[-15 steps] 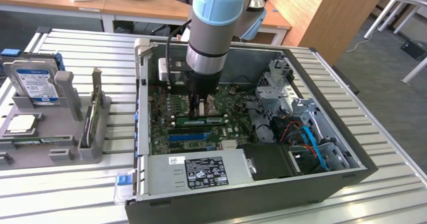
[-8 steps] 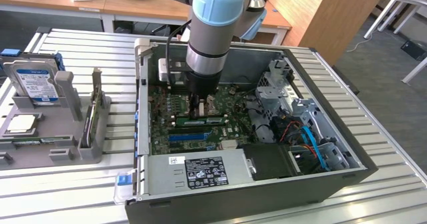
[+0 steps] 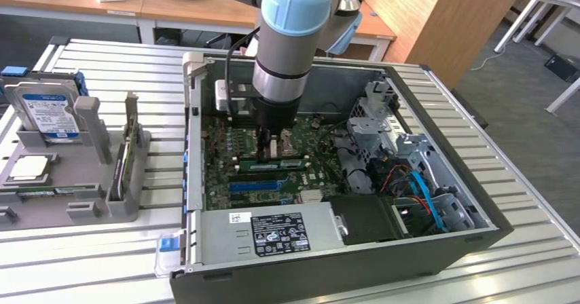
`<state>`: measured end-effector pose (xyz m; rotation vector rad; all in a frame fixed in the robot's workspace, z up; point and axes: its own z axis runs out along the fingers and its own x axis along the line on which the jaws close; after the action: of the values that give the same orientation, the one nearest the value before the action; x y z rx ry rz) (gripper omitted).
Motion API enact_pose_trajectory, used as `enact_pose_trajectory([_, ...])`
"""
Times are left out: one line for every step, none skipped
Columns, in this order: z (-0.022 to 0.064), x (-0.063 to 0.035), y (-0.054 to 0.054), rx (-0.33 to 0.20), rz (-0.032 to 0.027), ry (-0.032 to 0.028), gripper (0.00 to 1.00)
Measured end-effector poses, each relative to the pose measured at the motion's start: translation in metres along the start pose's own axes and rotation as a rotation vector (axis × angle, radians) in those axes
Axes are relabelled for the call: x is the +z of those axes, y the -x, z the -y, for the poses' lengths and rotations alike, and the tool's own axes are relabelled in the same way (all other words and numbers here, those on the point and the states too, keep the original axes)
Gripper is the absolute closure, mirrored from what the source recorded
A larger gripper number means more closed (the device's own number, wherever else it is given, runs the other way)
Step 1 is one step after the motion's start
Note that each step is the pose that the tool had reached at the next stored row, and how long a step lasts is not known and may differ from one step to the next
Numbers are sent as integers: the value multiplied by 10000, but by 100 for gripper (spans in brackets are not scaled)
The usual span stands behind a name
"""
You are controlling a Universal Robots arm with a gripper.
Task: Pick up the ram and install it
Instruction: 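Press down the ram until it locks into place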
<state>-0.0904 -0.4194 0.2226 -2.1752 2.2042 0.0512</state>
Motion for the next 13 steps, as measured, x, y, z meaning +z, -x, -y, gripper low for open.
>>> enact_pose_trajectory([0,0,0,0,0,0,89])
enact_pose_trajectory([0,0,0,-1,0,0,89])
enact_pose_trajectory([0,0,0,0,0,0,89])
enact_pose_trajectory([0,3,0,0,-1,1,89])
enact_pose_trajectory([0,7,0,0,-1,-1,89])
enact_pose_trajectory([0,8,0,0,-2,-3,89])
enact_pose_trajectory([0,9,-1,0,-2,-4,89])
enact_pose_trajectory([0,9,-1,0,-2,-4,89])
enact_pose_trajectory([0,9,-1,0,-1,-5,89])
enact_pose_trajectory([0,10,-1,0,0,-5,89])
enact_pose_trajectory([0,10,-1,0,0,-5,89])
enact_pose_trajectory([0,10,0,-1,0,-5,89])
enact_pose_trajectory([0,10,0,0,0,-6,89])
